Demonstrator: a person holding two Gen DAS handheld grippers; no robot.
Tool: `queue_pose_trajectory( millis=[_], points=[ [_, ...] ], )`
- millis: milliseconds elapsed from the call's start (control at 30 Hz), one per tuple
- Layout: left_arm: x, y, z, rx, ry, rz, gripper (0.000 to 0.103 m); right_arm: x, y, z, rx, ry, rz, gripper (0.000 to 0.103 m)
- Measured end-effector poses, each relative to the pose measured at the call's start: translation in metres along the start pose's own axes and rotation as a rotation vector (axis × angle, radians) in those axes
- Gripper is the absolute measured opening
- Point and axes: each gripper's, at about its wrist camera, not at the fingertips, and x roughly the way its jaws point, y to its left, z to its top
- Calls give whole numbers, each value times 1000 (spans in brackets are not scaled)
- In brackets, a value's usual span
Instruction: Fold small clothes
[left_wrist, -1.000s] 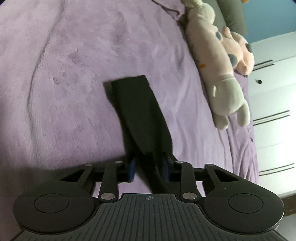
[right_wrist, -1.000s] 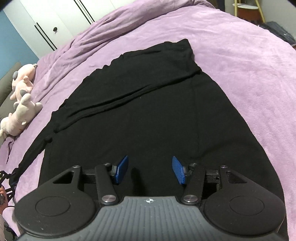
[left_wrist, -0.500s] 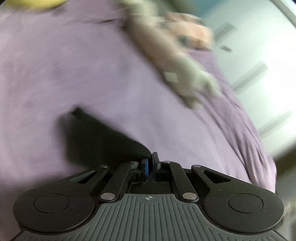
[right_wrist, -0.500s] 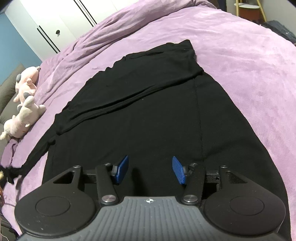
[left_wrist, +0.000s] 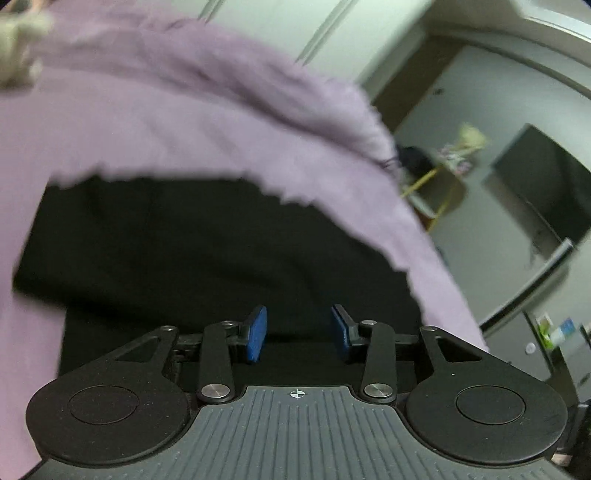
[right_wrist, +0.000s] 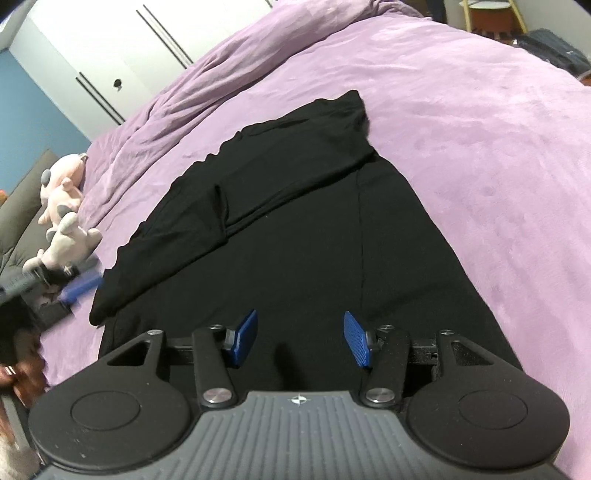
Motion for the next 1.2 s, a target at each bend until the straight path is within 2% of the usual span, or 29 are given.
queue_pose_trajectory(
  millis=[100,200,267,367,467,567,667,700,733,767,800,867,967,1033,1100,1200],
  points=[
    [-5,24,-14,-90,8,119,43,16,9,15,-17,16,48,53],
    [-17,42,-19,-111,-12,267,44,44,29,37,-45,23,110,53],
    [-21,51,-16,-121,-29,331,47,64,46,50,-86,22,123,53],
    [-28,60,-21,-116,-35,377,48,100,71,71,-139,26,119,54],
    [-22,64,-23,-93,-34,394,48,129,87,87,-190,32,76,56],
    [-17,65,-31,-68,-45,409,48,154,93,93,-218,67,30,57],
    [-15,65,-33,-44,-54,415,49,166,96,93,-240,77,21,57],
    [-14,64,-33,-30,-56,422,49,167,99,92,-258,76,22,48],
    [-13,63,-33,-16,-57,428,49,168,103,91,-284,77,29,31],
    [-12,62,-33,-3,-58,439,49,170,108,91,-307,81,33,24],
    [-11,61,-32,7,-59,450,50,170,114,90,-340,77,23,9],
    [-8,60,-30,14,-56,468,50,160,128,93,-408,35,20,6],
    [-3,60,-22,5,-60,487,50,115,141,110,-427,-129,88,6],
    [1,60,-16,4,-67,511,50,82,138,123,-425,-242,100,6],
    [7,59,-9,0,-66,539,50,62,124,135,-430,-300,60,6],
    [15,57,-2,-2,-69,570,50,63,87,147,-405,-285,-55,6]
  ],
)
